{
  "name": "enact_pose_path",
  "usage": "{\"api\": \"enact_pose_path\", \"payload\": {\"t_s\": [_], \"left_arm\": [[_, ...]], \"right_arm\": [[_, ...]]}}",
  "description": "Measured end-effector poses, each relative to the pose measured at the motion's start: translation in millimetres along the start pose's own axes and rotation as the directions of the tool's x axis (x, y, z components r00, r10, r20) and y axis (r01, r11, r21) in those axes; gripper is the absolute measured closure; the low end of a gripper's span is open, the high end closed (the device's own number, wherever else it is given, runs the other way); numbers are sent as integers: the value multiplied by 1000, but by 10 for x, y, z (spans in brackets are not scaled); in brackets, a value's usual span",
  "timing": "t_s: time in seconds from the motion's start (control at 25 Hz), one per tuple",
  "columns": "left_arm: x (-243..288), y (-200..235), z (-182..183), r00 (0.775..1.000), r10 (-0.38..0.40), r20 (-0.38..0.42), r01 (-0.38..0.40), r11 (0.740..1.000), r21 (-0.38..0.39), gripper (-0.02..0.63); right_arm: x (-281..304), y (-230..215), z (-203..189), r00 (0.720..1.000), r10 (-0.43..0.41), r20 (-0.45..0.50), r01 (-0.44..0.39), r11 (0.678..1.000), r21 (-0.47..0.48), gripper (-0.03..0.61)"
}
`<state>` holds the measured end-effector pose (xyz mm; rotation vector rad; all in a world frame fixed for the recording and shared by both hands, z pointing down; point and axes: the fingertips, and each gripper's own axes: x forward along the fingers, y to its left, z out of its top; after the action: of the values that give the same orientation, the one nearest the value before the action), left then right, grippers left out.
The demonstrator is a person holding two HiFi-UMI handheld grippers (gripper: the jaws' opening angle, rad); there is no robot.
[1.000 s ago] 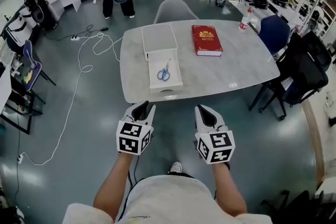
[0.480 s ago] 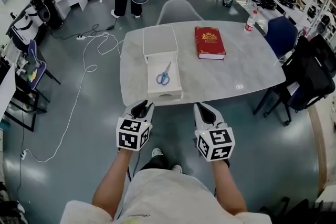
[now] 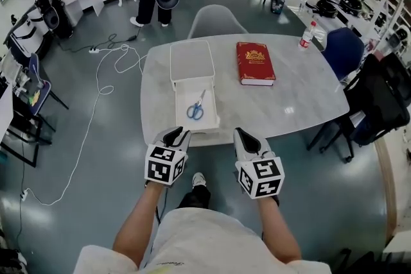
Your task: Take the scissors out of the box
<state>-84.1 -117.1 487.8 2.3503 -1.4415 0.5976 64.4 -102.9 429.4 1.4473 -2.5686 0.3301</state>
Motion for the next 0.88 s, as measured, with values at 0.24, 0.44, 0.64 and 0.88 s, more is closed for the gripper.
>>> {"api": "enact_pose_path", "payload": {"t_s": [0.24,0.44,0.64,0.88], "left_arm": [[513,207,90,998,-31,-46,30,999,-13,545],[871,400,153,991,-67,-113,64,998,-23,545],[1192,503,98,972,-120,-204,115,993,-36,541],[1490,588,-31,937,-149,-316,150,988,-21,540]], "right_arm": [[495,-266,79,1000,-8,-26,8,1000,-6,574],[897,-398,165,998,-18,-59,18,1000,-3,574],[1283,-513,207,995,-30,-93,30,1000,-1,574],[1698,-609,249,991,-36,-126,35,999,-4,574]]}}
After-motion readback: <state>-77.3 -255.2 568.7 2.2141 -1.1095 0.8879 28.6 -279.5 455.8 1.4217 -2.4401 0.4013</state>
